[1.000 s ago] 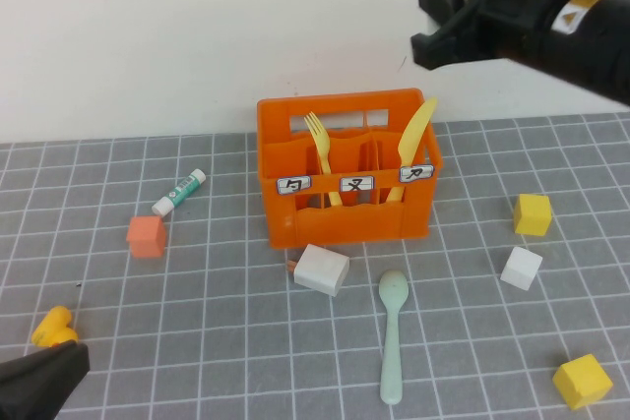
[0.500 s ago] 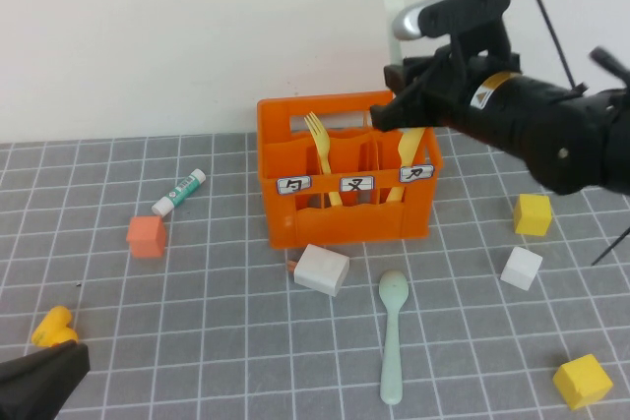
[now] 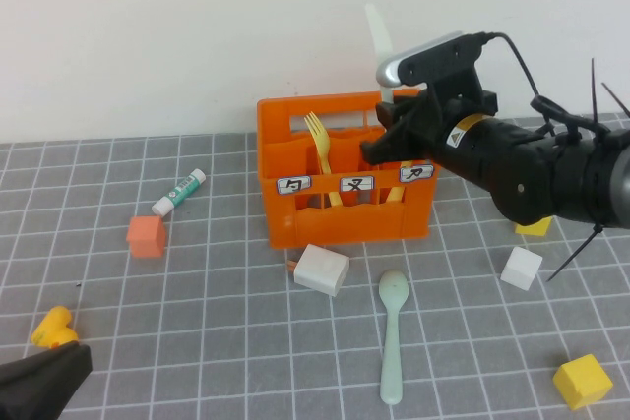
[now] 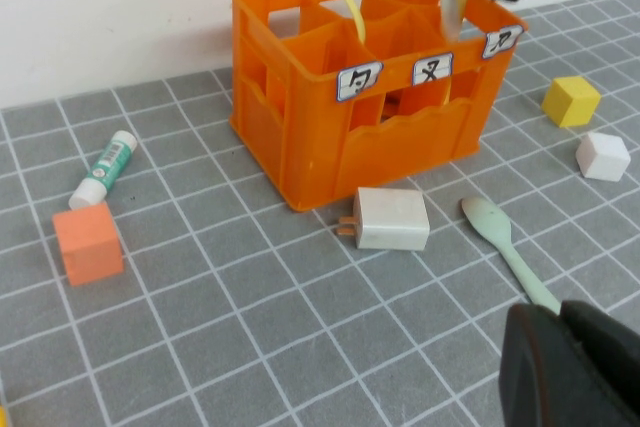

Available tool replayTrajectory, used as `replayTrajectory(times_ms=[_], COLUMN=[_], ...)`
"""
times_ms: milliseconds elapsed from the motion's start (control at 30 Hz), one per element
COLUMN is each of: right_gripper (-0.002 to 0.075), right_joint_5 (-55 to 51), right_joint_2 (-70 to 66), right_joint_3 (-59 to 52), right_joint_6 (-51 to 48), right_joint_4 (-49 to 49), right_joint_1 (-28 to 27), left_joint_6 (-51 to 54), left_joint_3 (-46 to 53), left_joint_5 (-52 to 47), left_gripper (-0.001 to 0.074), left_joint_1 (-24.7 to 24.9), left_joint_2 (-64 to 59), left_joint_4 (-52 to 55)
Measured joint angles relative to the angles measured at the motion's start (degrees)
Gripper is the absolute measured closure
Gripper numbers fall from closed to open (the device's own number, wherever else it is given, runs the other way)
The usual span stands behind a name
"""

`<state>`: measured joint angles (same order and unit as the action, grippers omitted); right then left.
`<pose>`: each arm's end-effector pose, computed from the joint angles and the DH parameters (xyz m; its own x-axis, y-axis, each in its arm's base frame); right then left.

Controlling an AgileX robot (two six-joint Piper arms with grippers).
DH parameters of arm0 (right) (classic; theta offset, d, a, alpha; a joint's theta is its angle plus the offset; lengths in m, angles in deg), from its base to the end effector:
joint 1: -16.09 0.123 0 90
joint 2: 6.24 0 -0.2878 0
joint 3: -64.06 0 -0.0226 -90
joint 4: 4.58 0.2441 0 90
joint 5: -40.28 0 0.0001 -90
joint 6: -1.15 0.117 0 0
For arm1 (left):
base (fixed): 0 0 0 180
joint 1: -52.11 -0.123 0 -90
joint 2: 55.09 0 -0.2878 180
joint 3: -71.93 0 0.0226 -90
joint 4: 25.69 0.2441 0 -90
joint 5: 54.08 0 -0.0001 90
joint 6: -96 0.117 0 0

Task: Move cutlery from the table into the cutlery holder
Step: Place the knife on the box

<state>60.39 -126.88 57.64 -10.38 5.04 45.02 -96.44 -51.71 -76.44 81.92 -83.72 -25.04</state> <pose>0.4116 0.2199 0.2069 -0.2398 -0.1821 -0.9536 -0.4457 0.8933 -0.0584 0.0872 -0.0494 0.2697 -0.3545 -0.0333 -0.9345 0.4300 0.8816 -0.1946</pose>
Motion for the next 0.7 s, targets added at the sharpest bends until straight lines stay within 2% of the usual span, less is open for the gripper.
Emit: replayTrajectory(times_ms=[300,367,467,533,700], right_gripper=[0.0571,0.0522,0.0395,0.0337,0.0298], right_joint_5=[-5.24,-5.67,-5.93,-6.16,-6.38], right_joint_2=[-0.53,-0.62,-0.62,-0.62,-0.62], right_joint_3=[0.0,0.0,0.0,0.0,0.0], right_joint_6=[0.0,0.0,0.0,0.0,0.0], right_joint_4=[0.0,0.0,0.0,-0.09,-0.09], right_joint_1=[0.0,0.0,0.0,0.0,0.0], left_joint_6=[0.0,0.0,0.0,0.0,-0.15], left_joint_3=[0.6,0.6,0.64,0.64,0.64], left_joint_5=[0.9,0.83,0.92,0.92,0.92], left_gripper=[0.0735,0.0735,0.0735,0.0735,0.0735], left_joint_1=[0.0,0.0,0.0,0.0,0.0], left_joint_2=[0.0,0.0,0.0,0.0,0.0], left_joint_4=[0.0,0.0,0.0,0.0,0.0])
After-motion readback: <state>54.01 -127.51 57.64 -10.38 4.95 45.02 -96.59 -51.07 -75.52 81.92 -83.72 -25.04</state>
